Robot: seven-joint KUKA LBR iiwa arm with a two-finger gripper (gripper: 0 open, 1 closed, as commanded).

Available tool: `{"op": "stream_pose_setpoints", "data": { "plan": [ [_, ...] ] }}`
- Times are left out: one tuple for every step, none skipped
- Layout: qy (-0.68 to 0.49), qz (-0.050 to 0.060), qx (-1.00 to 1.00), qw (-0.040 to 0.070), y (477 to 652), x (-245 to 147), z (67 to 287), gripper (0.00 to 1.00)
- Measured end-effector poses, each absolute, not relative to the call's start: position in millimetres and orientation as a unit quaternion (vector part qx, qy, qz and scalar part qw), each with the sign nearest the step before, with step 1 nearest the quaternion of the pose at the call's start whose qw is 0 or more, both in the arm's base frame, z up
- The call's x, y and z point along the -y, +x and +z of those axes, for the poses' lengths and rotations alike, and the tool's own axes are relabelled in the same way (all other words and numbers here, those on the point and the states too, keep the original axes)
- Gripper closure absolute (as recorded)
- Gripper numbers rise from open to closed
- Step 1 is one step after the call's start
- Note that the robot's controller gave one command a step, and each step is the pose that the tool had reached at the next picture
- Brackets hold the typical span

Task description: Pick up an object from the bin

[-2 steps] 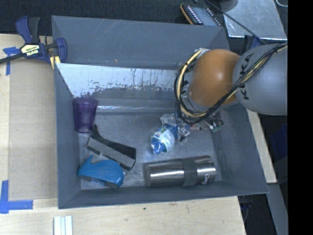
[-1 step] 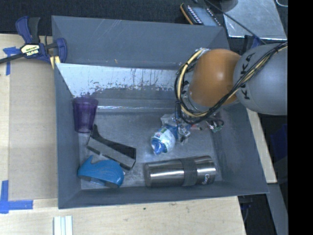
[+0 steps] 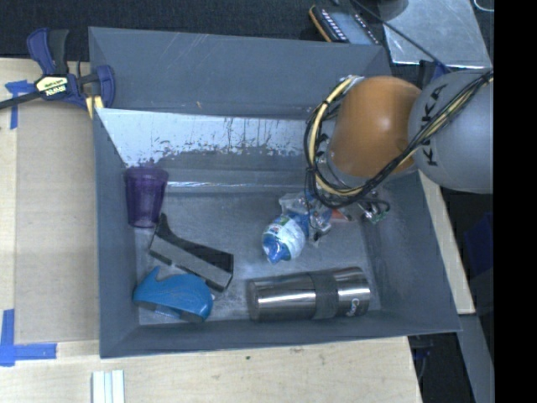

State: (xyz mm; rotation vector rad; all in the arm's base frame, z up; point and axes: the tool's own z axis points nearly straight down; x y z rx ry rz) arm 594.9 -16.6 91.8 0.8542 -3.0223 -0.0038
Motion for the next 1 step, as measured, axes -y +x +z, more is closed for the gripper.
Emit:
{"op": "stream_pose_setpoints", "data": {
  "plan": [
    [0.272,0.000,0.962,-0.003,596.8,16.7,115.6,1.00]
  ]
}}
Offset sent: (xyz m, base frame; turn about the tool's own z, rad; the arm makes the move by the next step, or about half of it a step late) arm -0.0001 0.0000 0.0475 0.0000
